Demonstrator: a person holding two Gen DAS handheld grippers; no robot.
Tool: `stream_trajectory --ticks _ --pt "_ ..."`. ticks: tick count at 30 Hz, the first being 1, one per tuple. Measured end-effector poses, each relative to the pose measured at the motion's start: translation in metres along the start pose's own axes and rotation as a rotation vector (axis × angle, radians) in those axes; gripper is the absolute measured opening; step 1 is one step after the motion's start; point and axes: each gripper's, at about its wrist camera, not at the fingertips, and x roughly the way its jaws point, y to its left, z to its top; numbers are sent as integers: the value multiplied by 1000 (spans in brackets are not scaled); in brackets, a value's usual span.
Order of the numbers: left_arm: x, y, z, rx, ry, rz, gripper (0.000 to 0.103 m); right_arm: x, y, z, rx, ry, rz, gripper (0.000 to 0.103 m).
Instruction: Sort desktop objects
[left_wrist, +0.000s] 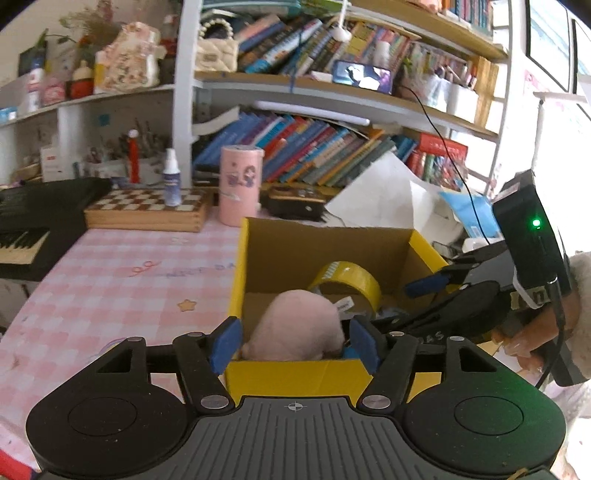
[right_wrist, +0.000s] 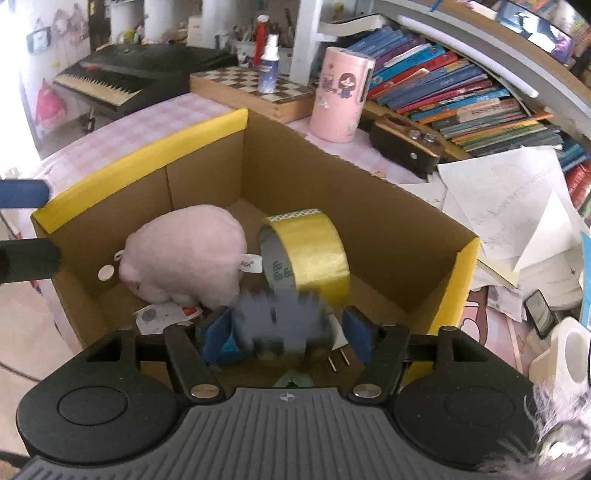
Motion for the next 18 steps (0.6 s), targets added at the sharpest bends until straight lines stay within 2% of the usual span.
stream_trajectory --ticks 9,12,18 --pt "-28 18 -6 -40 -72 115 72 -43 8 -8 155 -165 -112 77" --pt "-38 26 -10 -55 -92 146 73 -61 19 -12 238 -237 -148 80" --pt "-55 46 -21 -98 -88 171 77 -91 53 -22 380 -316 -196 81"
